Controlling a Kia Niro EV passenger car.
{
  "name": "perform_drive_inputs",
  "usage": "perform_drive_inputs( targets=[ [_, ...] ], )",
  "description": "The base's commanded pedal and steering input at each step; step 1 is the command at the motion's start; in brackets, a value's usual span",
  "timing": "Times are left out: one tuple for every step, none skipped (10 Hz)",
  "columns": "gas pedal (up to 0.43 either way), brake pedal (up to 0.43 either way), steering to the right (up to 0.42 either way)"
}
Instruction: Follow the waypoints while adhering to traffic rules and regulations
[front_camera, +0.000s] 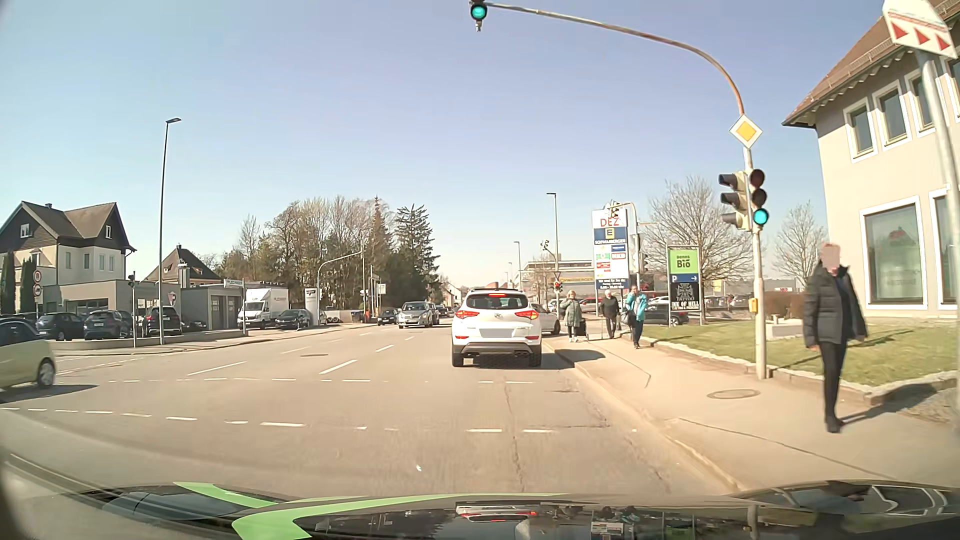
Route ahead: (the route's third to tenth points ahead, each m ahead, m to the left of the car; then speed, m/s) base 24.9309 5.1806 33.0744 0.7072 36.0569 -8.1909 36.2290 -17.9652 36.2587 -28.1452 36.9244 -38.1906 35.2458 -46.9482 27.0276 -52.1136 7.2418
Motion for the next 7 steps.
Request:
perform_drive_inputs(
  targets=[
    [0.000, 0.000, -0.021],
    [0.000, 0.000, -0.021],
    [0.000, 0.000, -0.021],
    [0.000, 0.000, -0.021],
    [0.000, 0.000, -0.021],
    [0.000, 0.000, -0.021],
    [0.000, 0.006, -0.021]
  ],
)
